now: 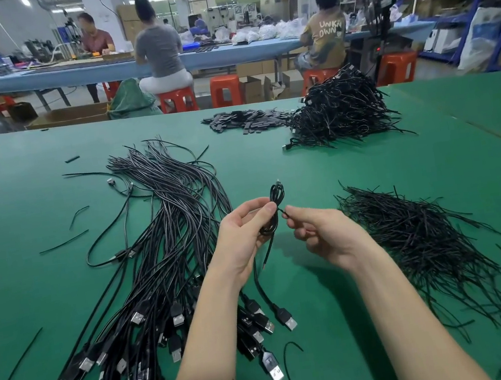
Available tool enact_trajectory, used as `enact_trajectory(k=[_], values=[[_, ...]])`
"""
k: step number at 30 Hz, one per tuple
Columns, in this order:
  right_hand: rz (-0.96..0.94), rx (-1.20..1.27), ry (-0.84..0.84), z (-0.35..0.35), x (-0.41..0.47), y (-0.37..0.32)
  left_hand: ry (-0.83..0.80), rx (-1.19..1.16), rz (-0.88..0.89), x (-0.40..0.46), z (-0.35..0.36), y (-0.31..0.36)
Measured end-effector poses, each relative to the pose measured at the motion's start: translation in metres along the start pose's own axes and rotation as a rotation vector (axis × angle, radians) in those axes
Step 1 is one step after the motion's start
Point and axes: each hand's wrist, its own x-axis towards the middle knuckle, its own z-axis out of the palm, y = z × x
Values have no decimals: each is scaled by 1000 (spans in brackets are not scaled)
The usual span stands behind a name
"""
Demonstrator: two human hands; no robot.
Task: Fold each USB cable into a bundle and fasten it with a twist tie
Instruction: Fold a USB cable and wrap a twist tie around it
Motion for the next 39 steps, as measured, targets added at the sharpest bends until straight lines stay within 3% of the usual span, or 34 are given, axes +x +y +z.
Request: enact_trajectory(k=[4, 6, 10, 16, 19, 22, 25, 28, 30, 32, 36, 39], values=[[-563, -549, 146, -7, 0, 4, 25, -48, -10, 1, -1, 0], [-752, -745, 197, -10, 1, 6, 32, -60, -18, 1, -1, 0], [-892, -870, 280, -14, 2, 10, 38, -42, -38, 2, -1, -1], [-927, -977, 326, -12, 6, 17, 59, -39, -48, 2, -4, -1], [-926, -965, 309, -11, 8, 19, 60, -53, -74, 1, -5, -1], [-853, -803, 223, -9, 8, 19, 37, -52, -65, 1, -5, -1], [-499, -399, 42, -5, 6, 13, -3, -33, -15, 0, -4, 0], [49, 246, -217, -2, 2, 2, -55, -39, 45, -2, -1, 2], [261, 573, -323, 1, 2, 3, -49, -48, 54, -2, 0, 1], [220, 462, -298, 5, 2, 5, -7, -54, 36, -1, 0, 1], [22, -211, -44, -4, 6, 11, 162, 41, 23, 5, -4, -2], [-47, -291, 116, -14, 7, 18, 314, 104, 31, 16, -2, -9]])
